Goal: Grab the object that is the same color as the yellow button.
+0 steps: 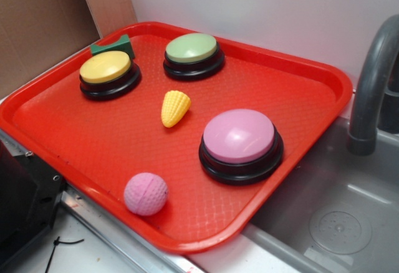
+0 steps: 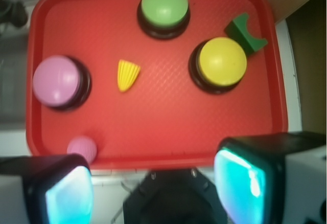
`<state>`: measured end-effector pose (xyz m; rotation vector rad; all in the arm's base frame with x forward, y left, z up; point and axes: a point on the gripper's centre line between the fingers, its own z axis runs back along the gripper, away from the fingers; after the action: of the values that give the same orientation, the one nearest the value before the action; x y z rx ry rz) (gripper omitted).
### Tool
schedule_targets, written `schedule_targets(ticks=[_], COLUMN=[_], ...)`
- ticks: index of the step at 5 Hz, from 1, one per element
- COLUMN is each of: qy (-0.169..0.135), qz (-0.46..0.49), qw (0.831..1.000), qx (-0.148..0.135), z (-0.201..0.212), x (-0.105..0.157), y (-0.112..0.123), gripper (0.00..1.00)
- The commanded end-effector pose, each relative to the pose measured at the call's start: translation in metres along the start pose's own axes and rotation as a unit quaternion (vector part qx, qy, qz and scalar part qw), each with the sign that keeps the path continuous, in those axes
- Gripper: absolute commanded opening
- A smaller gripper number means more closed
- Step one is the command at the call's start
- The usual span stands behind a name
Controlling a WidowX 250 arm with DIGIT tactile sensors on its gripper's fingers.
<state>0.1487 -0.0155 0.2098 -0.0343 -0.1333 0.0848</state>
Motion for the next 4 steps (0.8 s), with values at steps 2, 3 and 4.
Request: schedule_targets(ticks=[2,3,4], qy=[-0.046,-0.048,-0.035], qz=[0.135,0.188,0.246], qw=[0.99,0.98,0.968], qx=[0.002,0.034,0.039], z=[-0.063,-0.094,-0.12], x=[0.056,0.063,0.06], y=[-0.008,-0.028,-0.036], gripper=[1.0,1.0,1.0])
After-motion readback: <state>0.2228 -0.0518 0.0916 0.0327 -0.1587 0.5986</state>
